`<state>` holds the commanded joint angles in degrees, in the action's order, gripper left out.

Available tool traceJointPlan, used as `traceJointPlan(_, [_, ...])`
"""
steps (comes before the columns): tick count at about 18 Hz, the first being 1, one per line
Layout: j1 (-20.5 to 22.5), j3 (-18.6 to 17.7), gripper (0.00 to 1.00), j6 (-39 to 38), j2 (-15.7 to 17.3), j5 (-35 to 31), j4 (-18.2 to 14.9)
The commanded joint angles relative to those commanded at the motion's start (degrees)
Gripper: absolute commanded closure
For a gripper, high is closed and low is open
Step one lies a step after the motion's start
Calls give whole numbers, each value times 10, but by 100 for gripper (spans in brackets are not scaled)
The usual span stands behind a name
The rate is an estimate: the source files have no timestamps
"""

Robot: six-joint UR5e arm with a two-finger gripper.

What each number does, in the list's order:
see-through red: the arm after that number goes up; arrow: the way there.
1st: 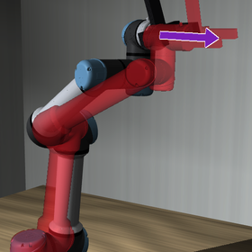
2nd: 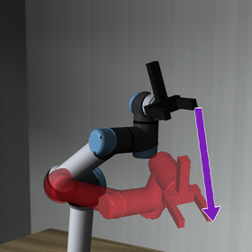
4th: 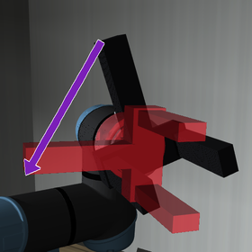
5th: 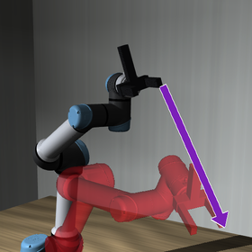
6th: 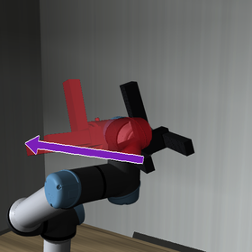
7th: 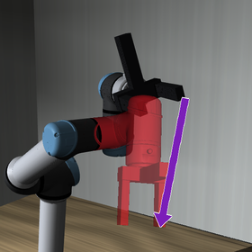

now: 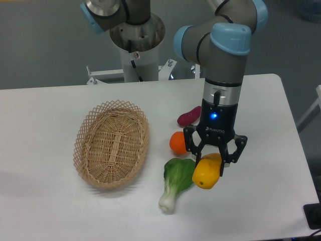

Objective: Place the mango in the basket
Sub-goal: 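Lift the grasped yellow mango up from beside the bok choy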

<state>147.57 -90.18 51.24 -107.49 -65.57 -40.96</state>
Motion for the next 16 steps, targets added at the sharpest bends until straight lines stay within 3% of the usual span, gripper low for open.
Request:
traceJointPlan(5, [-2, -21, 51, -1, 13, 0, -1])
traceJointPlan(11, [-4, -107, 51, -9, 80, -6, -4])
traceJointPlan(14, [-25, -153, 51, -7, 110, -20, -4])
traceJointPlan(16, [-61, -174, 51, -8, 116, -63, -4])
